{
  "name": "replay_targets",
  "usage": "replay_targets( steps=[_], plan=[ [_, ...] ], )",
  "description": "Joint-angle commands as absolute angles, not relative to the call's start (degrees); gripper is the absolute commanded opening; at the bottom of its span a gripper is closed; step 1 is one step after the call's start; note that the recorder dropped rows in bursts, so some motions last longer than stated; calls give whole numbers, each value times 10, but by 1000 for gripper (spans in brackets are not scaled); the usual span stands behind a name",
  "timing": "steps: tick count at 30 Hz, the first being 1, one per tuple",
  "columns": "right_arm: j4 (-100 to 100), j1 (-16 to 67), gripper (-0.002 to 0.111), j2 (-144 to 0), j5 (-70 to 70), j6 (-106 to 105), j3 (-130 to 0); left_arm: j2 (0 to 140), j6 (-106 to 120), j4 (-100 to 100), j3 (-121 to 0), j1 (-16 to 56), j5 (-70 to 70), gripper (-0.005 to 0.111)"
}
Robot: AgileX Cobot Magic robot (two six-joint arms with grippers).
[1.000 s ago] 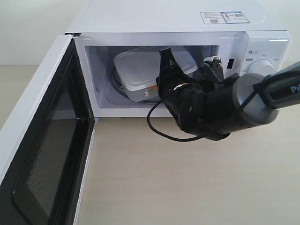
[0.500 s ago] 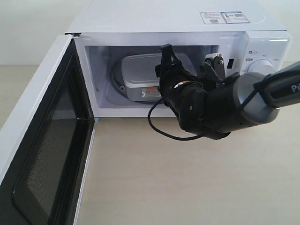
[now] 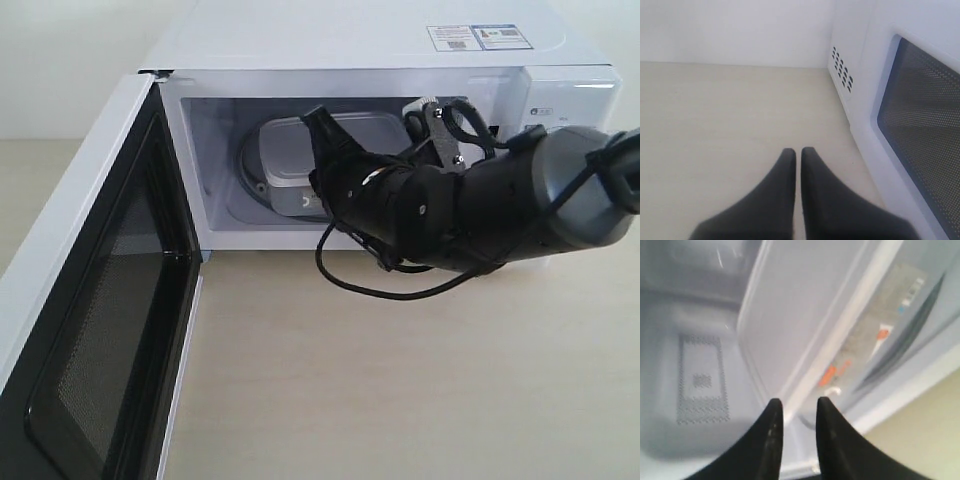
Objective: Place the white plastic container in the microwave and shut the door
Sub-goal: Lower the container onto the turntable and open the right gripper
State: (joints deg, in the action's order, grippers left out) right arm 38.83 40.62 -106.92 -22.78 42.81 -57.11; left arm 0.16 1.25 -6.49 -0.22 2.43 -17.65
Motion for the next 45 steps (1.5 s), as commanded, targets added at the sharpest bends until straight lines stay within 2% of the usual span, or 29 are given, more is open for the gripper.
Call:
replay_targets(
  steps=[1,3,5,6,10,15,19,29,38,45],
  plan=[
    [361,405,22,-1050,-163,309,-571,0,8,-66,0,23,-175,4],
    [350,405,16,-1042,-128,251,-571,0,8,-66,0,23,-175,4],
    [350,405,1,-1035,-85,194,-571,0,8,-66,0,23,-175,4],
    [343,405,0,-1032,-70,173,-571,0,8,-66,0,23,-175,4],
    [288,405,0,-1024,12,63,-571,0,8,-66,0,23,-175,4],
    [278,405,0,-1027,26,-5,-571,0,8,-66,0,23,-175,4],
    [276,405,0,-1036,-63,-80,-571,0,8,-66,0,23,-175,4],
    [275,405,0,-1104,-231,-95,-571,0,8,-66,0,23,-175,4],
    [265,405,0,-1132,-316,-89,-576,0,8,-66,0,23,-175,4],
    [265,405,0,-1162,-299,-89,-619,0,8,-66,0,23,-175,4]
  ],
)
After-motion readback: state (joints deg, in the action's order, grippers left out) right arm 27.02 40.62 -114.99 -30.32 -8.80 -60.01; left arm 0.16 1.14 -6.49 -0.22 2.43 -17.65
